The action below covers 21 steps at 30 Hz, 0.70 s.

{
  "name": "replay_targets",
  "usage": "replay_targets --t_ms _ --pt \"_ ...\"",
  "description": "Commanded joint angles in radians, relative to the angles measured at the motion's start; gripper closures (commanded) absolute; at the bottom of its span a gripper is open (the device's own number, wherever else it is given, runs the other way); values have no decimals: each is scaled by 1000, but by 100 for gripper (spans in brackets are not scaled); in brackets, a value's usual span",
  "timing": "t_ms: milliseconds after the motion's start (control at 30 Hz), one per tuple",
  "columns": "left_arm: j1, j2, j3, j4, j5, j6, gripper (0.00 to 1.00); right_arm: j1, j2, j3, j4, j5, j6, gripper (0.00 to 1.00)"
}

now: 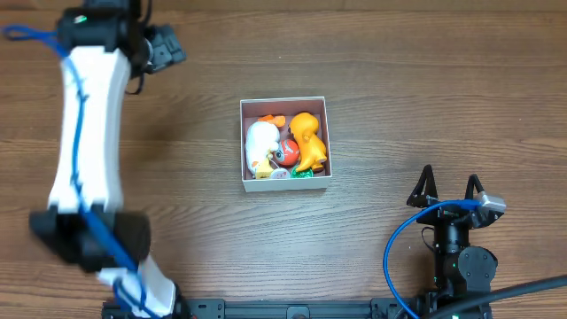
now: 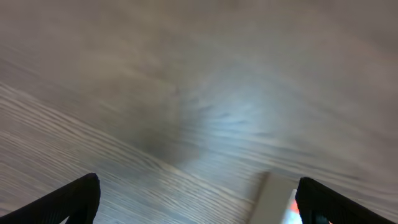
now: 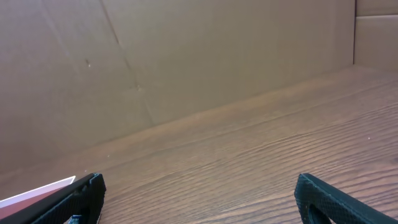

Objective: Pack container

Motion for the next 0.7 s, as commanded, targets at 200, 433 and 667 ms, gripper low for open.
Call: replay_targets --t_ms 200,433,667 --pt "5 -584 21 -45 -135 35 0 0 -12 -10 3 -2 -4 0" --pt "5 -870 4 -166 -151 34 0 0 -12 -10 3 -2 -4 0" --pt "5 -1125 -262 -103 -151 4 0 0 -12 -10 3 -1 -4 0"
